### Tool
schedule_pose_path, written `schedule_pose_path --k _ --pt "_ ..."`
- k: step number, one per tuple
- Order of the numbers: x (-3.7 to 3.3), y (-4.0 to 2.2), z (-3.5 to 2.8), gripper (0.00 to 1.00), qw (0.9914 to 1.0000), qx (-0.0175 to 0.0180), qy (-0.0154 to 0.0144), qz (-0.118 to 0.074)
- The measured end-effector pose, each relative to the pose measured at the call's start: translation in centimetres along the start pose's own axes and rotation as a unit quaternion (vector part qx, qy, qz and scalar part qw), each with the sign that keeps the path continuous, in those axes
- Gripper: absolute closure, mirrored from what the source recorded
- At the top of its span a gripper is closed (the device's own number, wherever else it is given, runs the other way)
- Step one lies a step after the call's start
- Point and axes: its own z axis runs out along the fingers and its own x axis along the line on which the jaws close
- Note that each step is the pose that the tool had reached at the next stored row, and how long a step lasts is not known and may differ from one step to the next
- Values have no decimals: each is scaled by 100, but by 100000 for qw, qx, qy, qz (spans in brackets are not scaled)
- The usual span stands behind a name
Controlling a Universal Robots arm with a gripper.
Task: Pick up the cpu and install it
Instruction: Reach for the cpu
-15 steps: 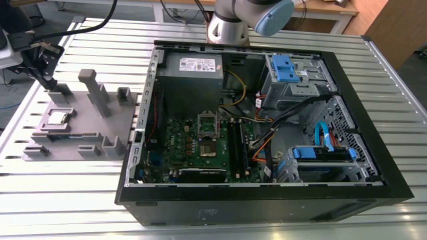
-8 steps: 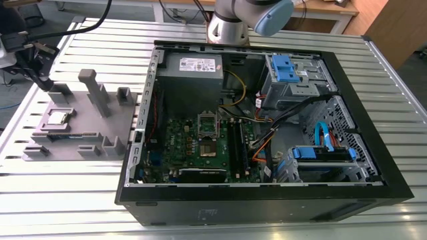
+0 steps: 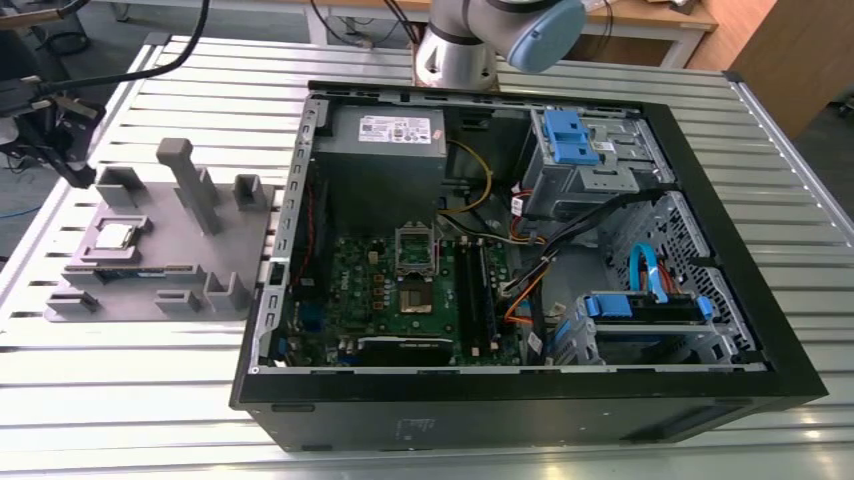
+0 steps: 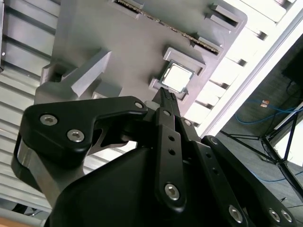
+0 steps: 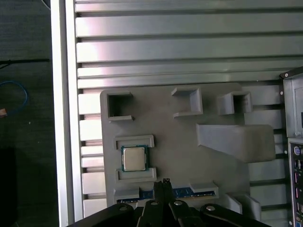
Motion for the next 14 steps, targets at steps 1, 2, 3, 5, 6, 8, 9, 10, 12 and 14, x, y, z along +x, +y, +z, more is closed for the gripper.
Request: schedule_pose_path --k 1,2,3,5,6,8,9,10,12,14 --pt "9 -2 16 89 100000 95 5 -7" --pt "17 -3 34 89 100000 196 -1 -13" --pt "23 -4 52 89 100000 307 -11 -21" --pt "33 -7 88 89 99999 500 -29 -33" --pt "37 -8 106 89 99998 592 -34 -39" --pt "46 -9 137 89 99997 796 -43 -46" --pt "51 -10 151 89 99996 933 -50 -51" --pt "54 -11 160 89 99995 1025 -57 -57" --pt "58 -12 170 89 99994 1056 -55 -65" --pt "62 -12 181 89 99994 1057 -60 -59"
